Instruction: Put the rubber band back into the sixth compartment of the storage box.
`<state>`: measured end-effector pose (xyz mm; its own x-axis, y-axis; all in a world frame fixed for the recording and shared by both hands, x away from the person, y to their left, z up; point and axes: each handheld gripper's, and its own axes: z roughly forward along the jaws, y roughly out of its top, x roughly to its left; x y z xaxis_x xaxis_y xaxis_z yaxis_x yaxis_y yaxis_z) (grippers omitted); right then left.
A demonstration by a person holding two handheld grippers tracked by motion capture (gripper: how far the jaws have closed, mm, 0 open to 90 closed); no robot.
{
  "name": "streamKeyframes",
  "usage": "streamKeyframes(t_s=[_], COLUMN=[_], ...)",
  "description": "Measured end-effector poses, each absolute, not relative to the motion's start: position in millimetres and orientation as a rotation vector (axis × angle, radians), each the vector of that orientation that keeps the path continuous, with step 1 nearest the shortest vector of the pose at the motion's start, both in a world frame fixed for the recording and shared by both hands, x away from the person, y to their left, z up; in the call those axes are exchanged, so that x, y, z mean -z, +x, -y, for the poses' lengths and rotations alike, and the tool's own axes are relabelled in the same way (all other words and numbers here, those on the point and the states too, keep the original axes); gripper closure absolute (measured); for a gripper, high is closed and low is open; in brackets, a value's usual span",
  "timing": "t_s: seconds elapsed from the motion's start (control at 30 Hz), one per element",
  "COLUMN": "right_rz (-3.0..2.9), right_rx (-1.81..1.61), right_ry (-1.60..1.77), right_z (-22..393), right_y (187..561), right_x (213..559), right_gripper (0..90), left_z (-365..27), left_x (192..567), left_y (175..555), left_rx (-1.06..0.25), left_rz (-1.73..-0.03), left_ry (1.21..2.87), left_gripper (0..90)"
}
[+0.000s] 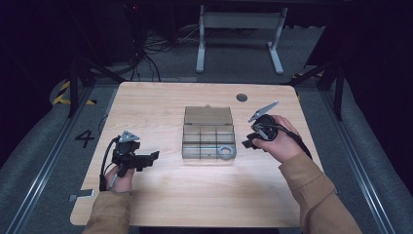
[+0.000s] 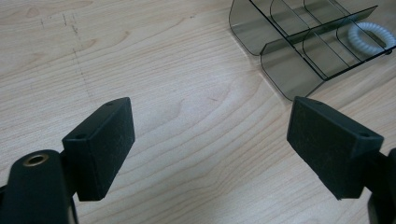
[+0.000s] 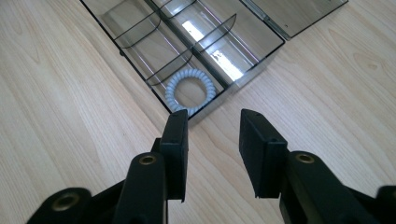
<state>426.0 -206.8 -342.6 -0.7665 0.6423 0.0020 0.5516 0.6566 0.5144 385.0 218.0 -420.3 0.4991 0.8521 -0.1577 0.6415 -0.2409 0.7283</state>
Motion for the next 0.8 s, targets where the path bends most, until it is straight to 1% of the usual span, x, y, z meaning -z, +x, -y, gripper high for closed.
streamKeyframes(t_s=[0.27,0.8], right_rz=[-2.681,-2.632], right_rx=[-0.764,-0.8], right_ry=[1.005,1.106], right_z=[224.7,261.7], right_y=[416.2,401.5], right_x=[345.8,359.0], right_gripper=[59.6,55.4], left_z=[-218.0,-216.9], left_x=[420.4,420.9], left_y=[384.9,385.3], left_rx=[-0.348,-0.353], left_rz=[-1.225,-1.224], left_ry=[1.973,1.975], left_gripper=[15.8,15.8])
